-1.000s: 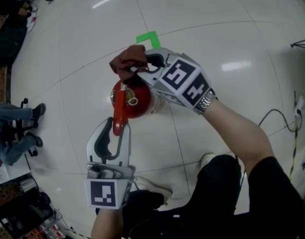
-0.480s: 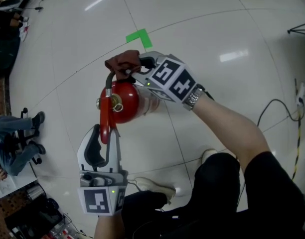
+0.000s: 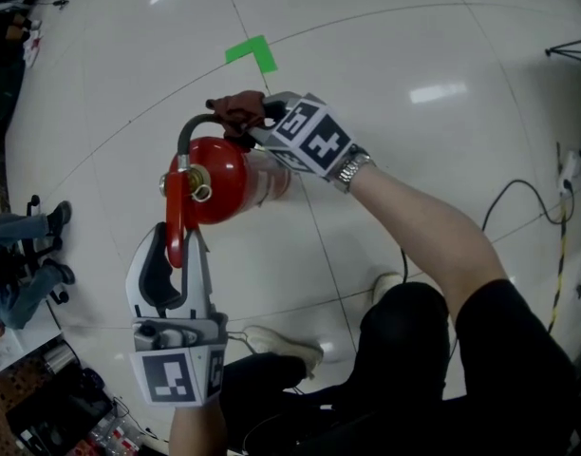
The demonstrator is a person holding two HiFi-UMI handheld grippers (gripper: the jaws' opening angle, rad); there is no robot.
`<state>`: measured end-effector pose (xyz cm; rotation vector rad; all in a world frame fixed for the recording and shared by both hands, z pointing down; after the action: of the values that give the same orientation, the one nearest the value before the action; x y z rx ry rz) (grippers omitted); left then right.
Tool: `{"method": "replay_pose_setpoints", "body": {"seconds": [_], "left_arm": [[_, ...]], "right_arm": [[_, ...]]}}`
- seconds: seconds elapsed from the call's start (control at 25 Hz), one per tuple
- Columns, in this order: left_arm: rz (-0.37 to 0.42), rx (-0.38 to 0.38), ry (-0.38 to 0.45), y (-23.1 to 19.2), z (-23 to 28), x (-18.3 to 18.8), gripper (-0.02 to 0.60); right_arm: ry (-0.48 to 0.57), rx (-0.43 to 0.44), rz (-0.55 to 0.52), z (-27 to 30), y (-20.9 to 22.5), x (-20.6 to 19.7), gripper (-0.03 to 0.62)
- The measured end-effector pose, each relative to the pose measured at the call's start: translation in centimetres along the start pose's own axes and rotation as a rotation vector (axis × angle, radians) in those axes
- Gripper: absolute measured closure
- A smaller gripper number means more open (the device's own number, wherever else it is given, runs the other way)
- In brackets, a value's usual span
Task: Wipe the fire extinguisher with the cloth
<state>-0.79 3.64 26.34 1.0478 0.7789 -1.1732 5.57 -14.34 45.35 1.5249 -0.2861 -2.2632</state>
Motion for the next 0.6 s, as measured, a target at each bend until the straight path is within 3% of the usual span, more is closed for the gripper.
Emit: {"method": "replay_pose_setpoints", "body": {"seconds": [0.6], "left_arm": [[0.045,0.024,-0.014,0.1,0.2,-0.2,0.446]], "right_arm": [[-0.138,-0.033,0.079,3.6,2.7,-6.8,0.488]]}}
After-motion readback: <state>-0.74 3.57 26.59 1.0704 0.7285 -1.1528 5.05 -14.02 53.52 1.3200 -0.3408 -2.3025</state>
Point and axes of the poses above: the fingertips, and each gripper's own axes: z forward along the fingers, y to its right, x out of its top, the point moved 5 cm from there along -z, backward along the fingers, and after that the axes turned 10 degrees about x, right-handed, at the moved point
